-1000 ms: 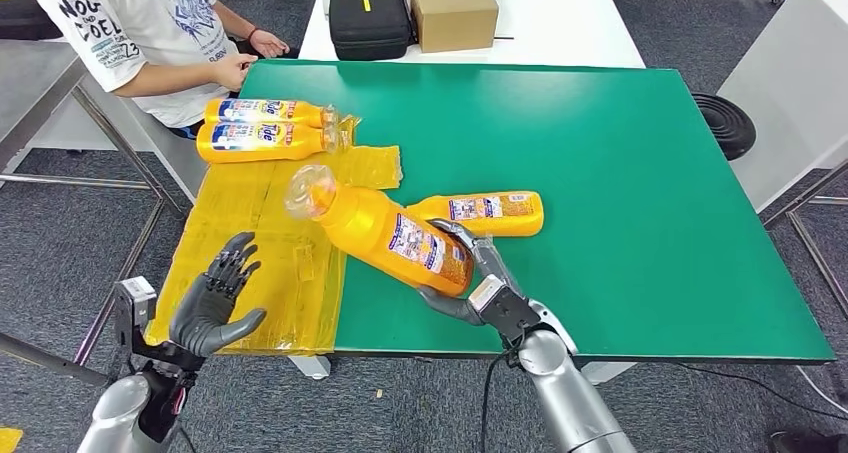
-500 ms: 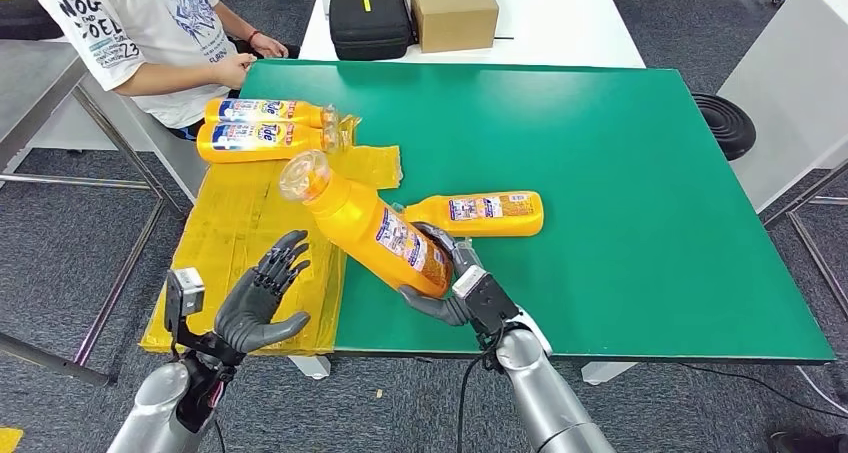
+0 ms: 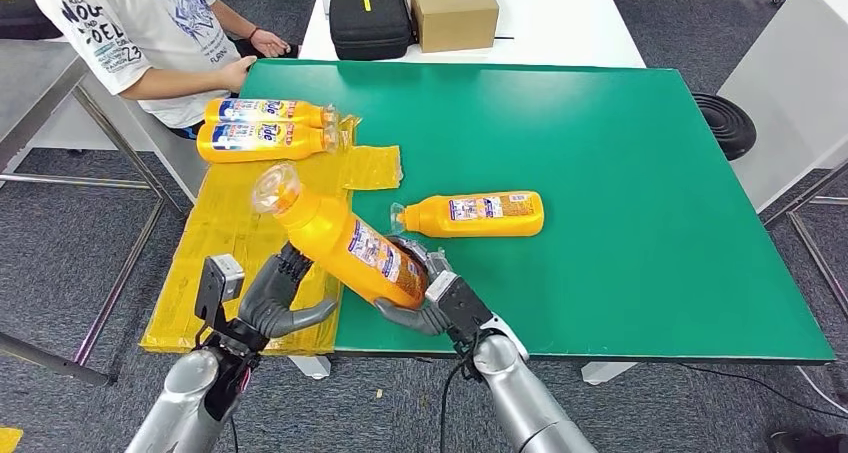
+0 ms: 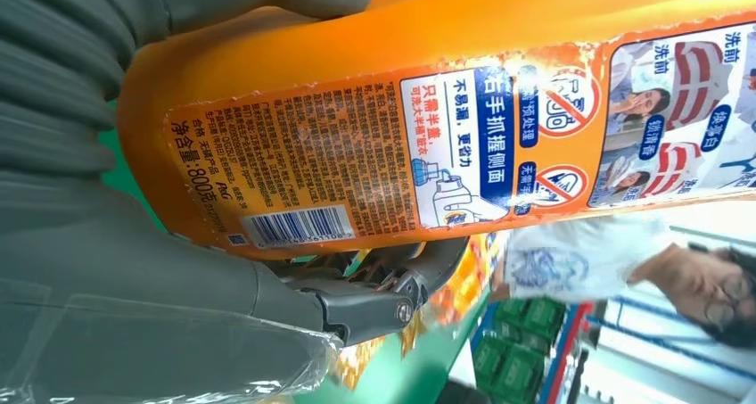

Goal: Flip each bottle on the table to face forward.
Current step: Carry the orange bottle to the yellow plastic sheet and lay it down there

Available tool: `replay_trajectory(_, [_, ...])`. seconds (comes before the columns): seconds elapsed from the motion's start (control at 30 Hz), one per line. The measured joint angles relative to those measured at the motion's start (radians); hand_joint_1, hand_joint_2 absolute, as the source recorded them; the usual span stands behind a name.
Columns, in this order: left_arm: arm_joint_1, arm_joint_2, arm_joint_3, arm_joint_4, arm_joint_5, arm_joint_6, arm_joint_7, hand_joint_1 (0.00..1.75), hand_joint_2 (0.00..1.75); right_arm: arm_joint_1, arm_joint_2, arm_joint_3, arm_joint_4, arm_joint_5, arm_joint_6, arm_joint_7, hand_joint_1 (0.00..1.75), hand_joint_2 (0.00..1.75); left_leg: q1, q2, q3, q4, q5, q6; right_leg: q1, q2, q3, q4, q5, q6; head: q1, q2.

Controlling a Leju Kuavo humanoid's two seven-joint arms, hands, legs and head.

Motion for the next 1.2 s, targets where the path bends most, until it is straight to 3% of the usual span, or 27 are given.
replay_trajectory(0.17, [-0.035, -0.021, -0.018, 0.016, 0.102, -0.045, 0.019, 0.00, 1.75, 0.000, 0.010, 0.028, 0.030, 0.001, 0.004, 0.000, 1.75, 1.75, 0.000, 0.000, 0.000, 0.000, 0.000, 0.000, 0.000, 0.000, 0.000, 0.000, 0.000, 0.000, 0.000, 0.000])
replay_trajectory(0.4, [-0.043, -0.025, -0.038, 0.023, 0.358, -0.207, 0.076, 0.00, 1.75, 0.001, 0.007, 0.049, 0.055, -0.042, 0.033, -0.001, 1.75, 1.75, 0.000, 0.000, 0.000, 0.000, 0.000, 0.000, 0.000, 0.000, 0.000, 0.000, 0.000, 0.000, 0.000, 0.000])
replay_trajectory(0.57, [-0.040, -0.022, -0.051, 0.025, 0.427, -0.241, 0.091, 0.00, 1.75, 0.002, 0.000, 0.055, 0.058, -0.076, 0.051, -0.003, 1.75, 1.75, 0.000, 0.000, 0.000, 0.000, 0.000, 0.000, 0.000, 0.000, 0.000, 0.000, 0.000, 0.000, 0.000, 0.000])
replay_trajectory(0.9, [-0.041, -0.014, -0.084, 0.025, 0.356, -0.186, 0.103, 0.00, 1.75, 0.006, -0.011, 0.070, 0.059, -0.094, 0.048, -0.003, 1.75, 1.75, 0.000, 0.000, 0.000, 0.000, 0.000, 0.000, 0.000, 0.000, 0.000, 0.000, 0.000, 0.000, 0.000, 0.000])
replay_trajectory(1.2, [-0.066, -0.014, -0.126, 0.025, 0.212, -0.050, 0.102, 0.00, 1.75, 0.005, -0.012, 0.080, 0.062, -0.085, 0.039, -0.003, 1.75, 1.75, 0.000, 0.000, 0.000, 0.000, 0.000, 0.000, 0.000, 0.000, 0.000, 0.000, 0.000, 0.000, 0.000, 0.000])
